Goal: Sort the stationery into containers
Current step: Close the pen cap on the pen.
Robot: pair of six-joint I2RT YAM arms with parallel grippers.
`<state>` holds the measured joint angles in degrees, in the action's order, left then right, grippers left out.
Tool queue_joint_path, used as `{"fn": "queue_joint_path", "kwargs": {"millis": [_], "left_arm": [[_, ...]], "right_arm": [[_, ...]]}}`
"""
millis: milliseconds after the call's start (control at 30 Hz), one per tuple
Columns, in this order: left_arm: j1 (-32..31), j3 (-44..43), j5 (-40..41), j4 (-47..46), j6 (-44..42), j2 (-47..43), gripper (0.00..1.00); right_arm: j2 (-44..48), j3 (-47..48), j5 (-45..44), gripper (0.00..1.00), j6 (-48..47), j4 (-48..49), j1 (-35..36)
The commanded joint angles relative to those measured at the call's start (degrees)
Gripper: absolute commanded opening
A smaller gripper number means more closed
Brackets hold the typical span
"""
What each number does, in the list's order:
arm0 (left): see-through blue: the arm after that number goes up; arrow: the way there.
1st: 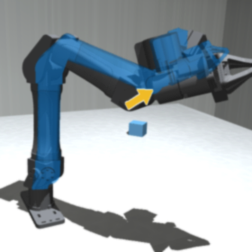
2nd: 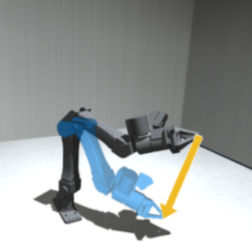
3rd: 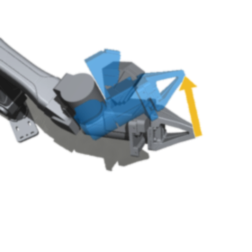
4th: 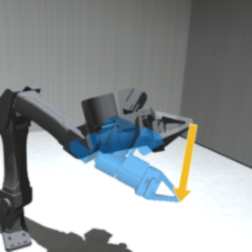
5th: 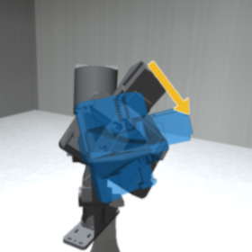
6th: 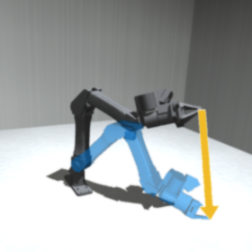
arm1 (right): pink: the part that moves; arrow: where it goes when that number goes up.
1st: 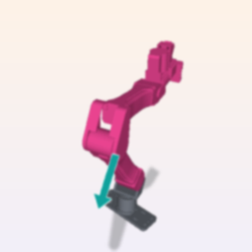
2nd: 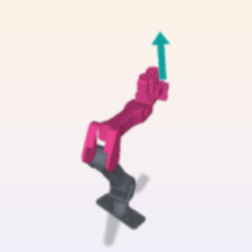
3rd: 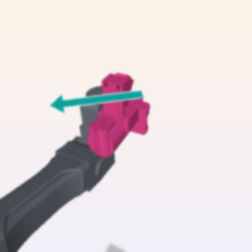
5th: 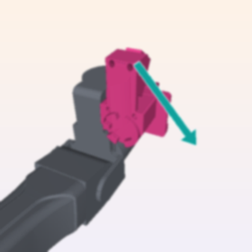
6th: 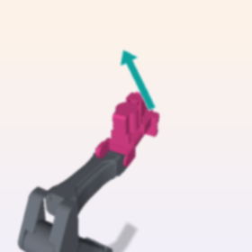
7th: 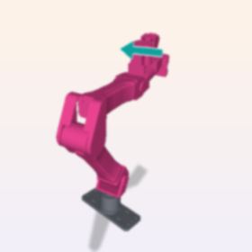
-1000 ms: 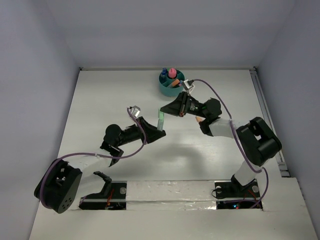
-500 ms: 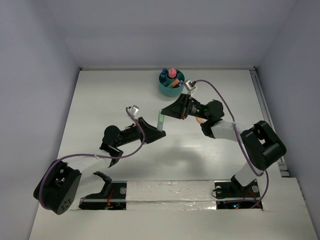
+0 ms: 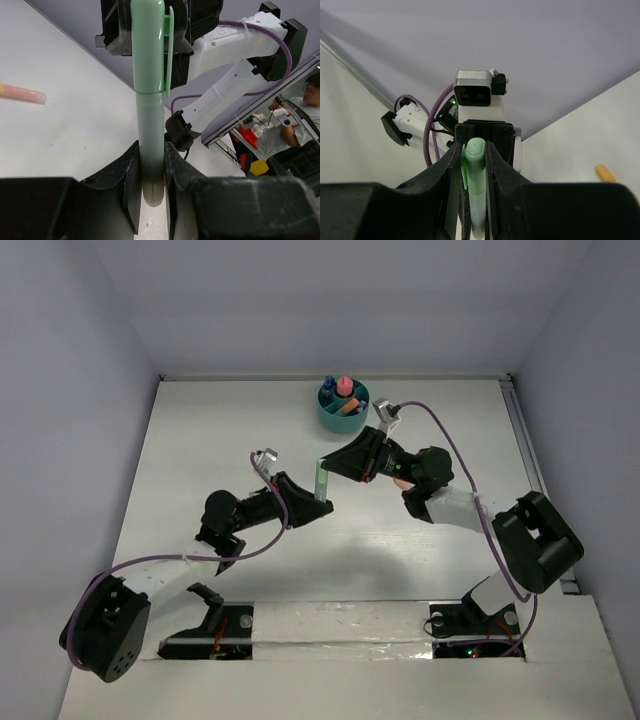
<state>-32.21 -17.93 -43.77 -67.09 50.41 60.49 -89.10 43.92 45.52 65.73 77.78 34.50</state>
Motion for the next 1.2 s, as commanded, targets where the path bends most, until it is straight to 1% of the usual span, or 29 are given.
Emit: {"fn": "queue_joint_path", "kwargs": {"millis": [0,67,100,167,200,367,400,533,667,833,967,1167], "left_arm": [[0.39,-7.63,5.27,-4.20,-3.12,-5.02,0.00],[0.39,-8.52,5.36,-0.70,-4.27,-7.04,0.00],[0.39,-9.22,5.36,0.20,-4.71,-7.49,0.00],[0.39,-9.57,5.97,1.34,-5.06,-8.54,0.00],[0.39,-9.75,6.15,1.61,-5.15,-8.72,0.00],[0.39,-12.03,6.06,3.45,-4.89,-8.37,0.00],[0.39,-12.91,6.06,3.89,-4.89,-8.46,0.00],[0.39,-15.28,5.89,7.32,-6.20,-9.25,0.00],[0.39,-17.48,6.06,11.97,-7.78,-10.21,0.00],[0.39,-21.26,6.76,18.13,-11.29,-11.53,0.00],[0.39,-23.11,7.03,20.24,-12.27,-11.18,0.00],[0.39,-26.36,8.52,24.90,-15.08,-11.27,0.00]], "right_arm": [[0.94,-3.75,8.01,0.00,-5.94,-2.58,4.51],[3.57,-5.95,6.87,0.00,-10.43,-9.54,5.57],[4.80,-6.47,4.69,0.00,-15.76,-17.84,6.19],[8.22,-7.53,2.57,0.00,-20.80,-25.27,8.29],[9.28,-7.88,0.47,0.00,-23.95,-30.53,8.91],[12.46,-9.99,-2.36,0.00,-27.67,-37.86,11.37],[12.98,-10.43,-4.02,0.00,-28.98,-40.40,11.90],[12.90,-11.93,-3.77,0.00,-29.26,-42.01,11.91],[11.76,-13.33,-0.61,0.00,-29.35,-41.57,12.43],[10.09,-16.58,0.10,0.00,-26.98,-37.36,12.96],[9.12,-18.52,0.45,0.00,-25.13,-34.01,14.27],[8.59,-21.33,2.38,0.00,-22.76,-29.79,14.28]]}}
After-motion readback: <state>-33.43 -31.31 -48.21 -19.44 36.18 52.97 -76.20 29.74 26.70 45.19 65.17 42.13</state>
